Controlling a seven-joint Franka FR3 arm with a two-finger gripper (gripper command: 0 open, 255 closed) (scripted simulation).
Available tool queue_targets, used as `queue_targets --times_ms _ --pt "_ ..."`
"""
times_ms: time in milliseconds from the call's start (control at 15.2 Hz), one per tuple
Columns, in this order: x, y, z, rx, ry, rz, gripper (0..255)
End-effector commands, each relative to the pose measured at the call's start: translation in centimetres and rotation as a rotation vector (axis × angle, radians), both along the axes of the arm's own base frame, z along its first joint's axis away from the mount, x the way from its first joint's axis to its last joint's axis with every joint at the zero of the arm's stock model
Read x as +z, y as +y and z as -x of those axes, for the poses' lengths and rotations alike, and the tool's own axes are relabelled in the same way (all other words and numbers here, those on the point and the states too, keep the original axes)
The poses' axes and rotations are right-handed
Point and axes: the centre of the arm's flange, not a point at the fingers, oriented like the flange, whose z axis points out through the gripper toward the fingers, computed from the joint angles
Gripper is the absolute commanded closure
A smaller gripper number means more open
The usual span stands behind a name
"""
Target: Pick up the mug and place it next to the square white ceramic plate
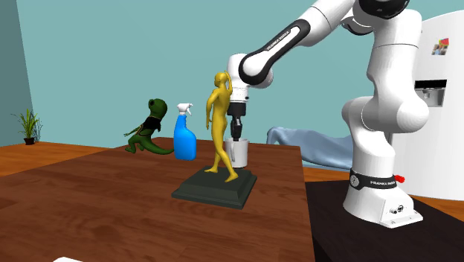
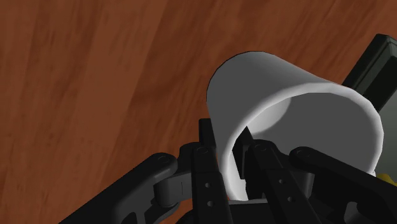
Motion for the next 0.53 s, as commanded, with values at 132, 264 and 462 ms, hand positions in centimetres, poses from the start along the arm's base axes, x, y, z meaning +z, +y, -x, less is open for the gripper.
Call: queue_targets --times_ms 132,264,462 --pt "2.0 0.0 0.0 0.000 0.000 0.000 255" --pt "3.0 0.0 0.0 0.000 0.000 0.000 255" --pt "4.6 0.0 0.0 0.000 0.000 0.000 255"
